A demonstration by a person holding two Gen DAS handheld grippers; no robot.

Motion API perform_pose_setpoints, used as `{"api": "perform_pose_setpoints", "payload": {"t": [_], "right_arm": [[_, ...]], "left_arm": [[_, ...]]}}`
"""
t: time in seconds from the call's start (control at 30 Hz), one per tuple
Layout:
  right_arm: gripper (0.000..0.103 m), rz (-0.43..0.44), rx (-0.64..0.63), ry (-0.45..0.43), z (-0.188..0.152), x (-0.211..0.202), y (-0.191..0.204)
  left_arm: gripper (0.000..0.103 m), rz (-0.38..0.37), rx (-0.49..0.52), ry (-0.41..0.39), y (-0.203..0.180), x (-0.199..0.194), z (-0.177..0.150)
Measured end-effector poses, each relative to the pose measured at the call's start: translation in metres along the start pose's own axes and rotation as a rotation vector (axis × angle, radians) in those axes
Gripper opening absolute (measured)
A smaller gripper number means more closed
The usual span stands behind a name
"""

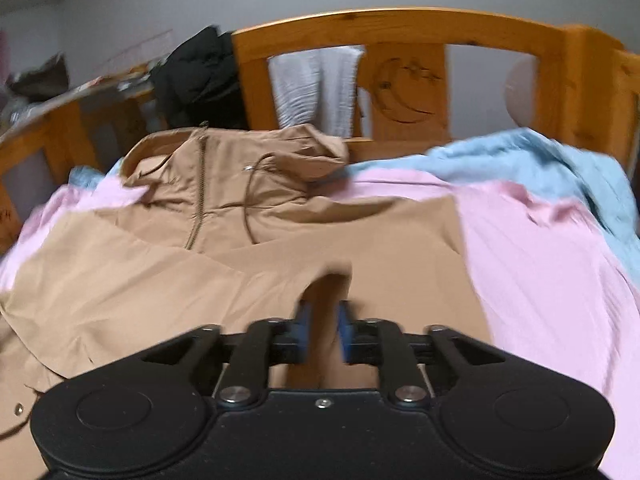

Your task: Fold large clothes

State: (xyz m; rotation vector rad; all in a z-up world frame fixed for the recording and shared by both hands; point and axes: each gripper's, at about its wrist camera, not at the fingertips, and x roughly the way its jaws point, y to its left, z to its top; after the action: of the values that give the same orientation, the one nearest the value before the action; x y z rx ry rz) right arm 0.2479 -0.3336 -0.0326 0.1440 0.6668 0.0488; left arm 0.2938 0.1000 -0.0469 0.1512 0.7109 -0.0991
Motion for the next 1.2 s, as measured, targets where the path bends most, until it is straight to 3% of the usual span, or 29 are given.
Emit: {"api": "perform_pose_setpoints", "payload": {"t": [0.13,0.2,0.27,0.33,0.37,0.43,0.5,0.63,0.77,0.87,0.97,1.07,1.1,1.17,1.2], "right_arm": [[0.057,0.022,0.129,-0.009,-0.009,-0.023,-0.024],[0.078,0.076,0.192,-0.027,-0.009,-0.029,-0.033],[0.084,0.158,0.252,-0.006,-0.007,-0.019,-0.034],[0.085,0.206,0.282,0.053,-0.002,0.000,-0.029],[0.083,0.199,0.269,0.101,0.000,0.012,-0.023],[0.064,0.121,0.197,0.168,0.001,0.029,-0.007],[0.011,0.061,0.119,0.192,0.002,0.035,0.006],[0.003,0.003,0.019,0.135,0.001,0.026,0.011],[0.002,-0.057,-0.035,0.159,-0.016,0.040,0.004],[0.021,-0.079,-0.012,0.135,-0.012,0.029,0.002],[0.033,-0.071,-0.071,0.107,-0.005,0.009,0.015],[0.050,-0.037,-0.134,0.098,0.001,0.001,0.037],[0.061,-0.018,-0.149,0.102,0.001,0.002,0.045],[0.071,0.003,-0.176,0.124,0.000,0.011,0.062],[0.072,0.015,-0.191,0.130,-0.002,0.015,0.070]], "left_arm": [[0.073,-0.062,-0.134,-0.031,0.019,-0.026,-0.007],[0.078,-0.090,-0.228,-0.051,0.026,-0.026,-0.001],[0.078,-0.115,-0.292,-0.068,0.025,-0.015,0.012],[0.078,-0.078,-0.327,-0.049,0.019,0.004,0.025],[0.078,-0.026,-0.324,-0.018,0.013,0.017,0.031],[0.071,0.047,-0.292,0.035,0.002,0.038,0.033],[0.064,0.067,-0.251,0.067,-0.006,0.050,0.028],[0.067,0.102,-0.220,0.094,-0.008,0.061,0.009],[0.071,0.110,-0.211,0.084,-0.009,0.064,0.004],[0.074,0.123,-0.204,0.056,-0.013,0.047,0.011],[0.085,0.089,-0.187,-0.032,-0.023,0.020,0.017],[0.089,-0.008,-0.151,-0.082,-0.046,0.010,0.026],[0.091,-0.044,-0.149,-0.081,-0.054,0.012,0.028],[0.092,-0.109,-0.152,-0.072,-0.072,0.022,0.030],[0.092,-0.127,-0.153,-0.053,-0.080,0.030,0.030]]}}
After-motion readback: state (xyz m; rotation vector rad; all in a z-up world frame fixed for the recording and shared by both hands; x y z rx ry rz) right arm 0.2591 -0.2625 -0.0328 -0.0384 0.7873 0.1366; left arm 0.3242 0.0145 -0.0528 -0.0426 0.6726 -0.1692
